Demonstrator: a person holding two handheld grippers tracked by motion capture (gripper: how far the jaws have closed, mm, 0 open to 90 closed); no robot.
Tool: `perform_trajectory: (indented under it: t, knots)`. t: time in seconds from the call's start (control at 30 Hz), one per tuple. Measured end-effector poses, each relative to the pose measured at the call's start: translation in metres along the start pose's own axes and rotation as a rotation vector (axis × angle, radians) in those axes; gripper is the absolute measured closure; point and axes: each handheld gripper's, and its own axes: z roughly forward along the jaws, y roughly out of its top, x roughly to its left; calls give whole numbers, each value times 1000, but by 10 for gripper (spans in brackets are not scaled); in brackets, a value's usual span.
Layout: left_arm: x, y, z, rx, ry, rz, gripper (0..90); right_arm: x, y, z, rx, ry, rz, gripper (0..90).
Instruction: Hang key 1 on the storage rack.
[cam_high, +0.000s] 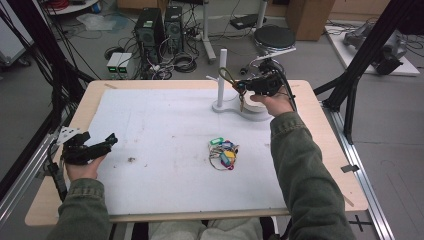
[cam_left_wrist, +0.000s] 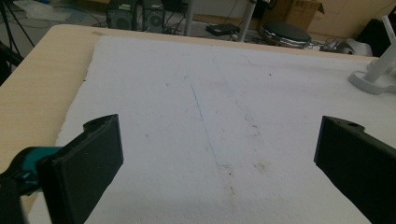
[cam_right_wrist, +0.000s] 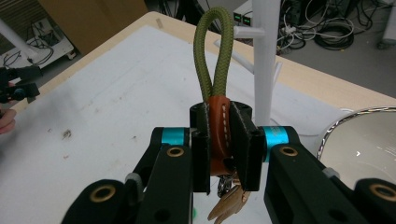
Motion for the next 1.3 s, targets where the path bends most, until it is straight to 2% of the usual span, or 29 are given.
perform_trajectory:
  t: [0.23,0.47,0.53,0.7,1.1,1.2,1.3]
  knots:
    - [-1,0,0,4,-2,3,17,-7,1,2,4,-23,15,789]
    - [0,0,0,5,-7,1,17,-11,1,12,10,-29,24,789]
    - [0,0,0,5,-11,2,17,-12,2,15,-2,-24,5,788]
    - [1,-1,-1,9,-11,3,17,-18,1,22,4,-39,25,788]
    - [0,-2,0,13,-7,-1,17,-26,0,45,8,-69,31,788]
    - [0,-2,0,15,-10,4,17,-28,-1,46,8,-60,42,776]
    - [1,-3,0,8,-3,-9,17,-28,-2,47,27,-56,47,752]
